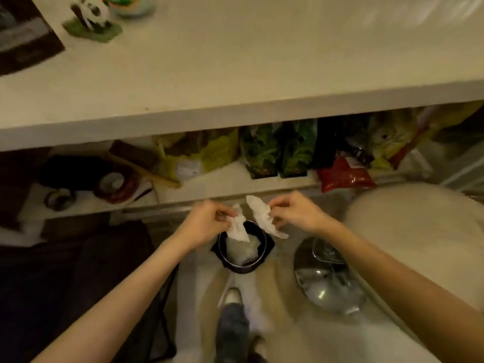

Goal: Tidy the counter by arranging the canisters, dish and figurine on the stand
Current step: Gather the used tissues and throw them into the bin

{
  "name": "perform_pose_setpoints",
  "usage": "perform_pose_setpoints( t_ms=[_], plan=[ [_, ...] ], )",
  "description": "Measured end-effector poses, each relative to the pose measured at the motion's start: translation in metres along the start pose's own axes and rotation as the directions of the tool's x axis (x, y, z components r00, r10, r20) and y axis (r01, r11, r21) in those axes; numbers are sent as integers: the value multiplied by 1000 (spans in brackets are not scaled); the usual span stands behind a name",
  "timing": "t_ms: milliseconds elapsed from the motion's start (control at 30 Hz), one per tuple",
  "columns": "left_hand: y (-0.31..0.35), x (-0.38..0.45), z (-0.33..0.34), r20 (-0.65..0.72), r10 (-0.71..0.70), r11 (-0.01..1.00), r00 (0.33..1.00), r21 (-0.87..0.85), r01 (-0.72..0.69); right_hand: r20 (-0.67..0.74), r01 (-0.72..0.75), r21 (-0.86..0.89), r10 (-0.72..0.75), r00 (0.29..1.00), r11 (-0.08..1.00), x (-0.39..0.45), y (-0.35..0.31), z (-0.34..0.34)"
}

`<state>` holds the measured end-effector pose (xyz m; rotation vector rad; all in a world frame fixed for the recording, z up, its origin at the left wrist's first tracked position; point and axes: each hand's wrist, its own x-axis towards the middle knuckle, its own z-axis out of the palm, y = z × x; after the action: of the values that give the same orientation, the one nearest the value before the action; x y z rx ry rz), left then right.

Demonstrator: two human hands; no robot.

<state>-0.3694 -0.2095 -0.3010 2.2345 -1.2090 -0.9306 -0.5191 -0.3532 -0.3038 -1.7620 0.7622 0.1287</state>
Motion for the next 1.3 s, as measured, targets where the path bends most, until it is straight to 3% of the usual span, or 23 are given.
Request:
perform_pose_setpoints(
  t_ms=[133, 367, 500, 700, 1000, 1300],
  plan=[
    [-56, 40, 70, 64, -143, 990, 988, 22, 142, -75, -81, 6, 82, 994, 997, 44, 93, 40],
    [-172, 106, 187, 90, -199, 977, 976, 102, 189, -136, -217, -20, 213, 968, 976, 119, 235, 122],
    [-226, 139, 243, 92, -282, 959, 955, 41, 279, -107, -305, 37, 308, 945, 951, 166, 303, 161],
    [-293, 190, 305, 124, -292, 956, 948, -2, 294, -51, -369, 84, 374, 926, 925, 240, 370, 193],
    [-289, 207, 294, 273, -307, 946, 912, -21, 324, -3, -380, -46, 380, 925, 924, 267, 369, 181],
    [-188, 144, 195, 242, -282, 959, 928, 108, 263, -36, -231, -279, 231, 972, 932, 193, 249, 114]
  ],
)
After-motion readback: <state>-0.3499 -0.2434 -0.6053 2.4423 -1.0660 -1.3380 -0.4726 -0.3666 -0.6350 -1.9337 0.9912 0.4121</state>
